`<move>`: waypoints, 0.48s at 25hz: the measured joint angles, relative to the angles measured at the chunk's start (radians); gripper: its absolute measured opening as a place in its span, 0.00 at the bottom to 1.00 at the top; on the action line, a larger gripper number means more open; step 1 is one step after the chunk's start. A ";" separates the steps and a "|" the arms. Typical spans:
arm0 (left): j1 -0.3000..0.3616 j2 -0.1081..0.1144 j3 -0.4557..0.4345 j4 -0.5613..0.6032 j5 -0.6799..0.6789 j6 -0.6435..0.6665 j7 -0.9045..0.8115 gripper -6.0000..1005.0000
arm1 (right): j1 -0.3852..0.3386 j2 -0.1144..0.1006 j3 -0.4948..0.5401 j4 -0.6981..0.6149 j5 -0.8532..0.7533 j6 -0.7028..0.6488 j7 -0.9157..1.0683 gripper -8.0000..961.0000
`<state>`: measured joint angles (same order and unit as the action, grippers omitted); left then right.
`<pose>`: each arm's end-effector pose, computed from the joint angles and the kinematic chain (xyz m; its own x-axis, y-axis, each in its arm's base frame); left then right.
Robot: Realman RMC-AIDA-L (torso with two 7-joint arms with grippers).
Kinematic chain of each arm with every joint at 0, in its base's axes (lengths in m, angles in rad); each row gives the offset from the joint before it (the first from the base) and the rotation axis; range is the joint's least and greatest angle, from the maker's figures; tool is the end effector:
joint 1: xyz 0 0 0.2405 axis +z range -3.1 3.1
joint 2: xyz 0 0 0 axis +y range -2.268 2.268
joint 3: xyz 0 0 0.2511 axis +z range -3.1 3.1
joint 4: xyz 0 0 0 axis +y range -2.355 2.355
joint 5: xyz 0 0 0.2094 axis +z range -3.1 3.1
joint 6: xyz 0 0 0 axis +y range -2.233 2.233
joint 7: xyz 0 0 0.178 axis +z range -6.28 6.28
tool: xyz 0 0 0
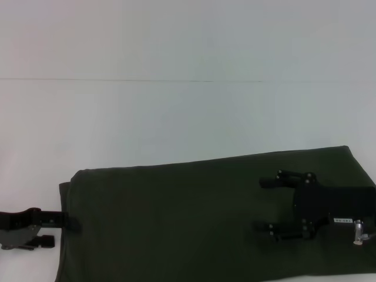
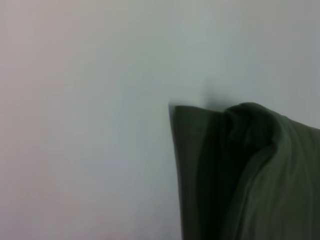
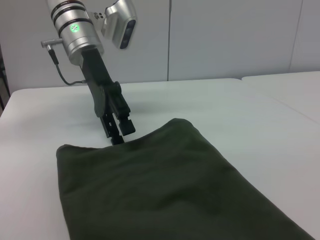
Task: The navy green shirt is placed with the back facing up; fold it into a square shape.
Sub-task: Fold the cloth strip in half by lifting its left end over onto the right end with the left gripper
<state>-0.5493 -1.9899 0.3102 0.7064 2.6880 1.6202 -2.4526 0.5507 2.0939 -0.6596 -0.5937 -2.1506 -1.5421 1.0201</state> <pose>-0.3498 0.3042 0.0198 -0.0961 0.9611 0.2588 0.9946 0.1027 -0.0123 0.2571 0.3241 -0.0532 0.9298 -0.0832 -0.3585 -0.1687 -0.9621 -0.2142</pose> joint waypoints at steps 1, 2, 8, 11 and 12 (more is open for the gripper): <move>0.000 -0.001 0.005 -0.001 0.003 -0.011 0.002 0.85 | 0.000 0.000 0.000 0.000 0.000 0.001 0.000 0.96; 0.000 -0.001 0.006 -0.001 0.003 -0.011 0.002 0.85 | 0.000 0.000 0.000 0.000 0.000 0.001 0.000 0.96; -0.001 -0.001 0.006 -0.003 0.003 -0.013 0.001 0.85 | 0.000 0.000 0.000 0.000 0.001 0.001 0.000 0.96; -0.004 -0.001 0.006 -0.010 0.002 -0.013 -0.002 0.85 | 0.000 0.000 0.000 0.000 0.002 0.003 0.000 0.96; -0.005 -0.001 0.006 -0.013 0.003 -0.012 -0.003 0.85 | 0.000 0.000 0.000 0.000 0.002 0.003 0.000 0.96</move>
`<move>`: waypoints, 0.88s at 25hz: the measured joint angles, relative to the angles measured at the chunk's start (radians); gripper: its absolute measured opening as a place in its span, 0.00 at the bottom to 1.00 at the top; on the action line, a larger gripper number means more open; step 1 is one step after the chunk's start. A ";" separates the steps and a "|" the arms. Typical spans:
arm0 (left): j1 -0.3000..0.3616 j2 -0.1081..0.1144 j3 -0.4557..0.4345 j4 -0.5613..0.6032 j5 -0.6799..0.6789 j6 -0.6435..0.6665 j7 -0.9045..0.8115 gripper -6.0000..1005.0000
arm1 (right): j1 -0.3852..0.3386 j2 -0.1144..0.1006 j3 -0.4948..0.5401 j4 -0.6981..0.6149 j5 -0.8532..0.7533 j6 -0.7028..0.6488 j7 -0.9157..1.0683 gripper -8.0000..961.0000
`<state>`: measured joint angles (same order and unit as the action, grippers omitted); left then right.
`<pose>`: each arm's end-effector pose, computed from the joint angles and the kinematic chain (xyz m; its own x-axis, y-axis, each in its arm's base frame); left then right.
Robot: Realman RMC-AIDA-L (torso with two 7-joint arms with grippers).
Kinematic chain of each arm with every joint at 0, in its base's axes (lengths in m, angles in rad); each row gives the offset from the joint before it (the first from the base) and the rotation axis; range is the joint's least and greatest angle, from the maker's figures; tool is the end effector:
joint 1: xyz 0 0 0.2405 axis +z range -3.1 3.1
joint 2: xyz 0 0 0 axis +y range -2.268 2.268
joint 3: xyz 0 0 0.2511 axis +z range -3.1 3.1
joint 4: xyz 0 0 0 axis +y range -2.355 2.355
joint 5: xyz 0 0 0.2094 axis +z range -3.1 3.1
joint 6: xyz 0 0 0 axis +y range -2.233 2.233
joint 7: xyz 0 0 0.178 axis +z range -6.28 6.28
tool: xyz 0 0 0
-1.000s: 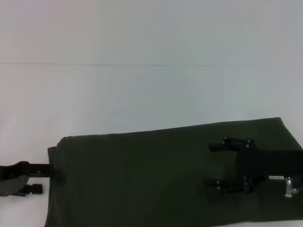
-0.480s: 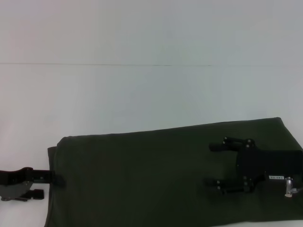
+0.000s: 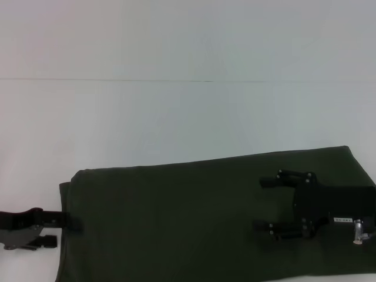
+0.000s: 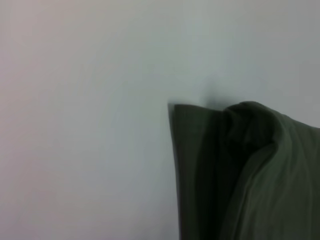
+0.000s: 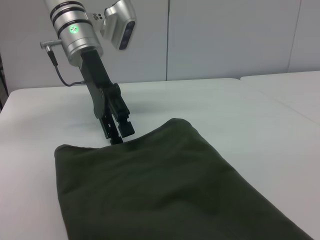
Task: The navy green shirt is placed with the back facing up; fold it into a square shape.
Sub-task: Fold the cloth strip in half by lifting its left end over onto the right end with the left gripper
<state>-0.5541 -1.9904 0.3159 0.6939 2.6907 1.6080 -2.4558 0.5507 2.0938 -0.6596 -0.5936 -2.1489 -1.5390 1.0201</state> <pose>-0.3496 0.3054 0.0167 -0.0974 0.9623 0.2539 0.9944 0.1046 -0.0153 0.2573 0.3247 -0.0530 0.9298 -0.0834 -0.3584 -0.1700 -0.9612 -0.2174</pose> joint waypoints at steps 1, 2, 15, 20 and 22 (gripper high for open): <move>-0.001 0.000 0.000 -0.001 0.001 0.001 -0.001 0.85 | 0.000 0.000 0.000 0.000 0.000 0.000 0.000 0.96; -0.002 0.000 0.000 -0.004 0.002 0.003 -0.002 0.85 | 0.001 0.000 0.000 0.000 0.000 0.001 0.000 0.96; -0.020 -0.001 0.000 -0.052 -0.006 -0.009 -0.003 0.85 | 0.002 0.000 0.000 0.000 0.002 0.000 0.002 0.96; -0.034 -0.004 0.000 -0.083 -0.008 -0.024 -0.003 0.85 | 0.002 -0.001 0.000 0.000 0.003 -0.004 0.002 0.96; -0.041 -0.006 -0.001 -0.094 -0.008 -0.033 -0.003 0.85 | 0.002 -0.001 0.000 -0.001 0.003 -0.006 0.002 0.96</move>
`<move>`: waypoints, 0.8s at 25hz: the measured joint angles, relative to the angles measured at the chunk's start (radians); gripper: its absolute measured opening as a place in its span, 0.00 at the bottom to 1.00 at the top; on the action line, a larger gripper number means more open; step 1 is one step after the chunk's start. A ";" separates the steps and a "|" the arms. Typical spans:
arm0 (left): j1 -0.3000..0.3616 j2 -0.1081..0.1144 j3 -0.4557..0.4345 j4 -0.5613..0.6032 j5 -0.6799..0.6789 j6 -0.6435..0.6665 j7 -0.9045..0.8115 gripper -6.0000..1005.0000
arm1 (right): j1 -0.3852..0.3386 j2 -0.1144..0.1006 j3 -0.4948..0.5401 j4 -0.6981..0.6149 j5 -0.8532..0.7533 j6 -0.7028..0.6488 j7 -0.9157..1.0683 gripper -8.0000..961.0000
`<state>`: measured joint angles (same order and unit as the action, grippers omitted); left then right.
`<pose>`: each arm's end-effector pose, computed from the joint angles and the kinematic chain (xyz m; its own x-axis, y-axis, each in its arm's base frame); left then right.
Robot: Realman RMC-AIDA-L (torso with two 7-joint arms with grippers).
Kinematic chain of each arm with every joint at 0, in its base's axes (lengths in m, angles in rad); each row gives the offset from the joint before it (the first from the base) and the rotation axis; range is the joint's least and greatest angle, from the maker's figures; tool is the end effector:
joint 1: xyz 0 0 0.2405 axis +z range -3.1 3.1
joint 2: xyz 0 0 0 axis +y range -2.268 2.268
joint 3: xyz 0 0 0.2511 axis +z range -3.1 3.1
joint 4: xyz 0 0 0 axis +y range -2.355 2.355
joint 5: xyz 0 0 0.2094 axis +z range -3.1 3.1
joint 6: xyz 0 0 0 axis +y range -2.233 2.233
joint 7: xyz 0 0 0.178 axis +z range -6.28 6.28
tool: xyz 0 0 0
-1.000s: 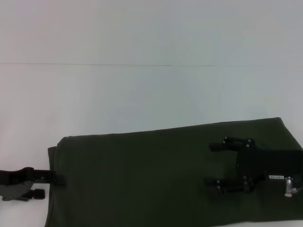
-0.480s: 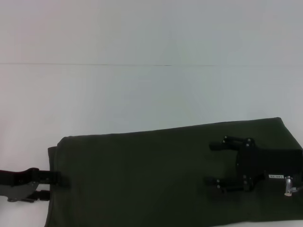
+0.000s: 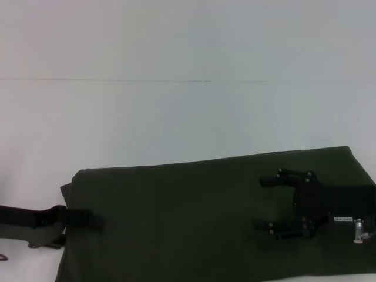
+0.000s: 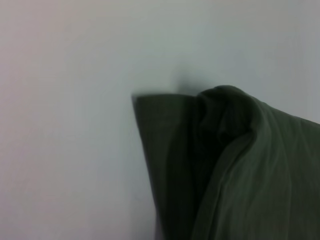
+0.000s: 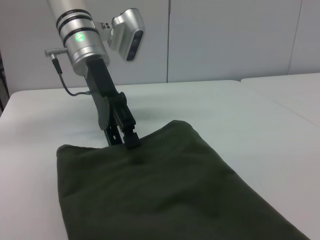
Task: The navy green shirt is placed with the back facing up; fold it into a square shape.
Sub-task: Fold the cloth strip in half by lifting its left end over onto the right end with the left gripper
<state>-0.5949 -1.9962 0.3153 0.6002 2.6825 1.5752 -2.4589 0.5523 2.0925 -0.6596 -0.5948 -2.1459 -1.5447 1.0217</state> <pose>-0.3348 0.3119 -0.0056 -0.1037 0.9706 0.2171 0.9945 0.0976 0.0384 0.2560 0.3250 -0.0521 0.9285 -0.0809 -0.3623 -0.1679 -0.9619 -0.2156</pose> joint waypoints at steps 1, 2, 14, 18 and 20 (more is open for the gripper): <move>-0.003 -0.001 0.000 -0.004 0.000 -0.004 0.000 0.85 | 0.000 0.000 0.000 0.000 0.000 -0.001 0.000 0.96; -0.005 -0.003 0.000 -0.008 0.000 -0.007 0.000 0.85 | 0.000 0.000 0.000 0.000 0.000 -0.001 0.000 0.96; -0.020 -0.009 -0.003 -0.024 -0.003 -0.013 -0.011 0.80 | 0.003 0.000 0.000 -0.002 0.000 0.000 0.001 0.96; -0.026 -0.009 0.027 -0.020 -0.005 -0.010 -0.012 0.72 | 0.004 0.000 0.000 -0.002 0.000 0.003 0.002 0.96; -0.029 -0.009 0.038 -0.018 -0.005 -0.013 -0.017 0.67 | 0.005 0.000 0.000 -0.002 -0.001 0.003 0.002 0.96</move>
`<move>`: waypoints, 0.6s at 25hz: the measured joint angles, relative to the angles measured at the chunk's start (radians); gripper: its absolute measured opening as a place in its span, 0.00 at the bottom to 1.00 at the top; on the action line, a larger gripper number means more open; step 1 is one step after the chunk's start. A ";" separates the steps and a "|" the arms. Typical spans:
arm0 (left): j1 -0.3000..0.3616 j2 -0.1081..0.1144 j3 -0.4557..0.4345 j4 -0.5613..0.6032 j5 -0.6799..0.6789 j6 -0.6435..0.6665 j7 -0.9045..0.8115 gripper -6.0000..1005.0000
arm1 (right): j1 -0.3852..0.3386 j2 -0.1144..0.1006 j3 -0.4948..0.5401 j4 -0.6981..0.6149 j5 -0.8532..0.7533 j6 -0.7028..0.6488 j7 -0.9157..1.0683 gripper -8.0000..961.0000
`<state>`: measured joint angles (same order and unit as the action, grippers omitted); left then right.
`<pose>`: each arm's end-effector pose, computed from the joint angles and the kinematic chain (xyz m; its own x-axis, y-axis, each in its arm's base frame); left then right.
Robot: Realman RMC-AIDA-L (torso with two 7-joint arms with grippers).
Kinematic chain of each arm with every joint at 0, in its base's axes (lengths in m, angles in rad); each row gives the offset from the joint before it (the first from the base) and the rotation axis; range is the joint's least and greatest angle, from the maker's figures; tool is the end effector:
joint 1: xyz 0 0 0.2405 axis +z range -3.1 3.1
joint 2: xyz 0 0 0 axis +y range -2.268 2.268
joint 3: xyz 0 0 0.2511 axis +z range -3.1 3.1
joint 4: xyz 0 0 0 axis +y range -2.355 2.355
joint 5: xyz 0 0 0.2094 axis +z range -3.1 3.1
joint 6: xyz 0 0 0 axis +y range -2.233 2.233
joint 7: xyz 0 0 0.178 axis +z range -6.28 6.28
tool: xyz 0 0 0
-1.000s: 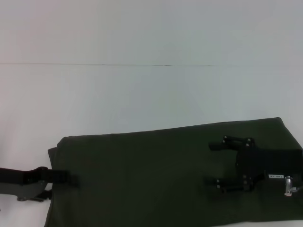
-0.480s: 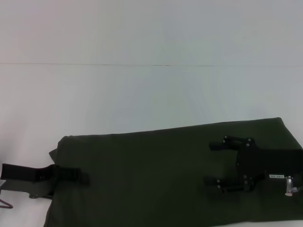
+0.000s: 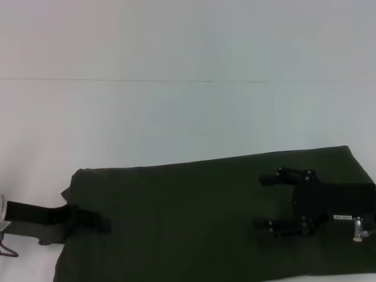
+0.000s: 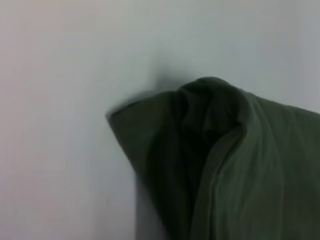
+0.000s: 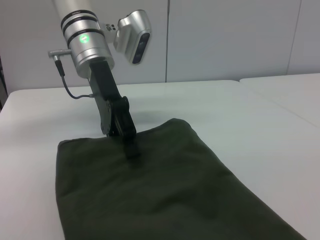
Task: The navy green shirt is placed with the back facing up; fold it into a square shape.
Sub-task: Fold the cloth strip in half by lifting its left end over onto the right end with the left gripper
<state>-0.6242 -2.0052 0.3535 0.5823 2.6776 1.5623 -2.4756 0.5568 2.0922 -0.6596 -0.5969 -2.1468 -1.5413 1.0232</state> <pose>-0.3238 0.3181 -0.0156 -0.0817 0.9793 0.1852 0.9965 0.0767 0.0336 0.2551 0.3269 -0.0517 0.9301 -0.0772 -0.3592 -0.1644 -0.9618 -0.2190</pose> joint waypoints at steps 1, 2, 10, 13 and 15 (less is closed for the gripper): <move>-0.001 0.000 0.000 0.000 -0.002 -0.002 0.000 0.65 | 0.000 0.000 0.000 0.000 0.000 0.000 0.000 0.96; -0.002 0.001 0.000 0.000 -0.002 -0.002 -0.001 0.63 | 0.000 0.000 0.000 0.000 0.000 0.000 0.000 0.96; -0.004 0.003 -0.006 0.001 -0.004 -0.004 -0.007 0.40 | -0.004 0.001 0.002 -0.021 0.000 -0.007 0.020 0.96; -0.004 0.004 -0.006 -0.001 -0.005 -0.006 -0.007 0.27 | -0.004 0.002 0.002 -0.022 0.001 -0.011 0.026 0.96; -0.002 0.004 -0.006 -0.001 -0.005 -0.010 -0.006 0.20 | -0.004 0.002 0.001 -0.022 0.001 -0.015 0.026 0.96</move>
<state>-0.6264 -2.0009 0.3471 0.5814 2.6726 1.5525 -2.4819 0.5531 2.0939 -0.6584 -0.6190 -2.1461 -1.5563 1.0493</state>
